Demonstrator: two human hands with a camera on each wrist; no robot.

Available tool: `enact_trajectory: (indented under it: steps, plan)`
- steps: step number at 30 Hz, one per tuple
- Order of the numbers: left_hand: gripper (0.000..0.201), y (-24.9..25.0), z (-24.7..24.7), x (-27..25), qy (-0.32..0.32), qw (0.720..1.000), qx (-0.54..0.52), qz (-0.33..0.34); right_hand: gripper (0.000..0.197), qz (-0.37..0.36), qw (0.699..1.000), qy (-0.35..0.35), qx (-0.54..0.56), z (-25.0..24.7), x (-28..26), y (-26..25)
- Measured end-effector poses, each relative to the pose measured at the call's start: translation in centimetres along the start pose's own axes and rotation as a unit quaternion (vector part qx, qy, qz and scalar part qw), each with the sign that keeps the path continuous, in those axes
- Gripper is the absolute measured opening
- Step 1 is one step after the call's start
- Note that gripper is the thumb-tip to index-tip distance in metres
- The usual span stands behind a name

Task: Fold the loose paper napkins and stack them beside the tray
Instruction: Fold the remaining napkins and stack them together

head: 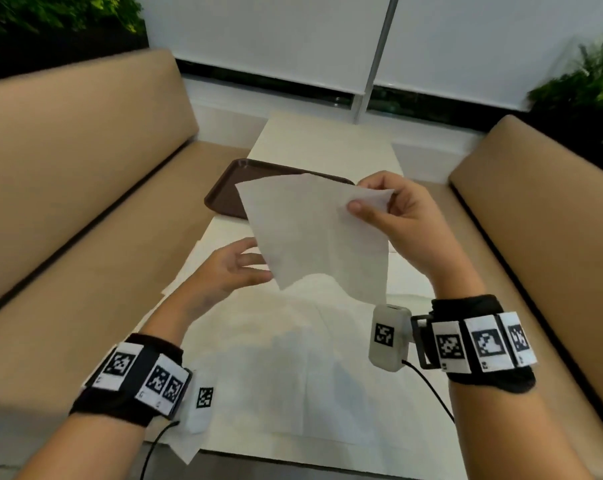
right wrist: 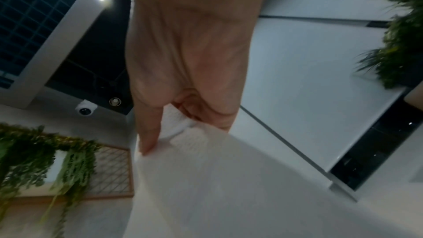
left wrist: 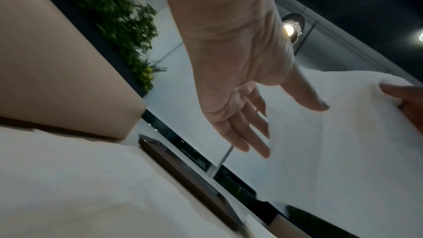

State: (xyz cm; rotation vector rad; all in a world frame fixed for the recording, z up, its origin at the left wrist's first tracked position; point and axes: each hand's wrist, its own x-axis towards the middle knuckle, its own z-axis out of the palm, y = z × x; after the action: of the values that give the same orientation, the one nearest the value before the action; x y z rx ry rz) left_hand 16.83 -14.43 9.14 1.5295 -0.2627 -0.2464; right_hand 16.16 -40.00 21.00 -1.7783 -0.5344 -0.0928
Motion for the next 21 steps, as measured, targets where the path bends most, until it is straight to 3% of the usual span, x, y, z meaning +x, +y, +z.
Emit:
enact_trajectory:
  steps: [6,9,12,13,17,21]
  plan:
    - [0.014,2.2,3.4,3.9,0.044,0.997,0.028,0.066,0.007,-0.009,0.999,0.05,0.012,-3.2,-1.6,-0.8]
    - [0.015,3.1,4.7,5.1,0.026,0.996,0.035,0.084,0.008,-0.01,0.998,0.059,0.01,-4.2,-2.3,-1.2]
    - [0.007,3.8,5.6,5.6,0.004,0.995,-0.022,0.094,0.007,-0.01,0.996,0.091,0.009,-5.3,-2.8,-1.3]
    - [0.014,4.0,5.9,5.5,-0.008,0.994,-0.041,0.099,0.008,-0.011,0.994,0.107,0.012,-5.5,-3.0,-1.2]
    - [0.035,4.5,7.0,5.0,-0.122,0.982,-0.095,0.11,0.01,0.006,0.987,0.137,0.086,-5.5,-3.4,-0.5]
    - [0.047,5.2,8.9,4.7,-0.231,0.959,-0.104,0.124,0.018,0.034,0.98,0.108,0.163,-5.1,-3.4,0.5]
